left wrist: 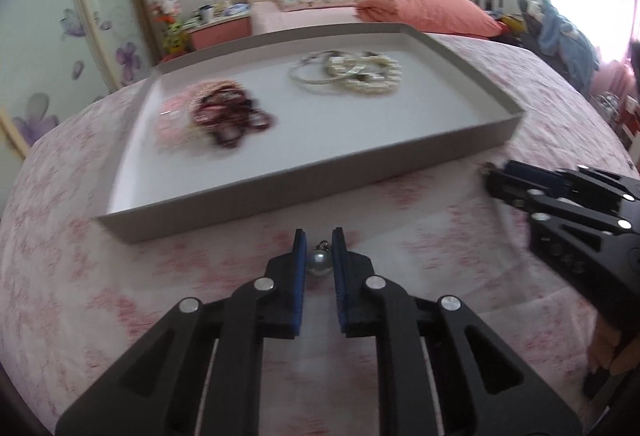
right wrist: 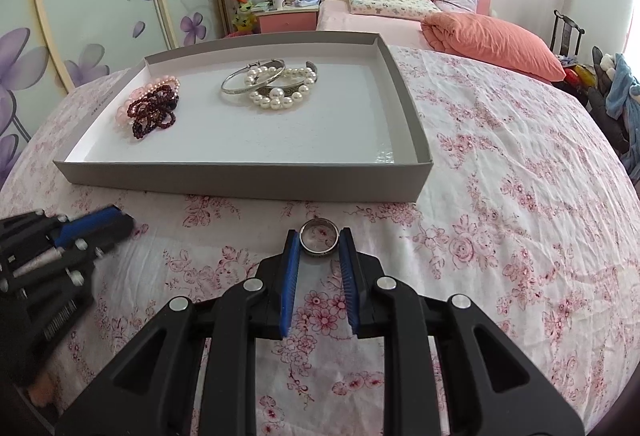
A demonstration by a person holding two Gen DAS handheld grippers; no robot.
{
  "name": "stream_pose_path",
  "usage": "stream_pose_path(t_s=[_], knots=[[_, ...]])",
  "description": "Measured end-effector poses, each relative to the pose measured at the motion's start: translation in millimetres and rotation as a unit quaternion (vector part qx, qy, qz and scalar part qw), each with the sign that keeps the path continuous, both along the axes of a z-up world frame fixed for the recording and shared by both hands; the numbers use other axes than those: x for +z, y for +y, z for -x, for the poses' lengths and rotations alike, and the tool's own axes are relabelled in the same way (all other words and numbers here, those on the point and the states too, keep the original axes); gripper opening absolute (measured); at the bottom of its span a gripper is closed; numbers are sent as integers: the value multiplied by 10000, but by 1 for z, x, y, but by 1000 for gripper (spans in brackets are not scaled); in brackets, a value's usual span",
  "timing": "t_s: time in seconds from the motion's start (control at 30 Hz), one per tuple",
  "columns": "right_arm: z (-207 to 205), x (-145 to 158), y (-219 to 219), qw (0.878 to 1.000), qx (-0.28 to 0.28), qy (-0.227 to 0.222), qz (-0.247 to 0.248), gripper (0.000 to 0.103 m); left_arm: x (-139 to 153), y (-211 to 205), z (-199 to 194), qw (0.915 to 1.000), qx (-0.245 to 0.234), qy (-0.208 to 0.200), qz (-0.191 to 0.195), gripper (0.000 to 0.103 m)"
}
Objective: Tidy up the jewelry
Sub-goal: 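Grasp the silver ring with the right tool while the left tool grasps a pearl stud, then carry the ring and pearl stud into the grey tray and open both tools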
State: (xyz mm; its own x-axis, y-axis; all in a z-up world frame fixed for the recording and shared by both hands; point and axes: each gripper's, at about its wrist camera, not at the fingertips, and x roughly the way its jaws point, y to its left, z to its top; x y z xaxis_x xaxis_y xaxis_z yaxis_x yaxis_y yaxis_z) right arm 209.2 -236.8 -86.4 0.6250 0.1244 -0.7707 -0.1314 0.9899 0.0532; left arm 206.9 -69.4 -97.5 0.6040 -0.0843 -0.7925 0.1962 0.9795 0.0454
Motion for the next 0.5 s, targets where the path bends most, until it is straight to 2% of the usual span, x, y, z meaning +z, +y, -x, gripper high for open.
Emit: stream_pose_path(t_s=[0.23, 0.5], knots=[[0, 1, 19, 9997, 235, -6, 20, 21, 2, 62, -8, 9967, 804, -16, -82, 14], [1, 1, 24, 9996, 282, -15, 71, 21, 5, 79, -4, 9952, 968, -82, 96, 14]])
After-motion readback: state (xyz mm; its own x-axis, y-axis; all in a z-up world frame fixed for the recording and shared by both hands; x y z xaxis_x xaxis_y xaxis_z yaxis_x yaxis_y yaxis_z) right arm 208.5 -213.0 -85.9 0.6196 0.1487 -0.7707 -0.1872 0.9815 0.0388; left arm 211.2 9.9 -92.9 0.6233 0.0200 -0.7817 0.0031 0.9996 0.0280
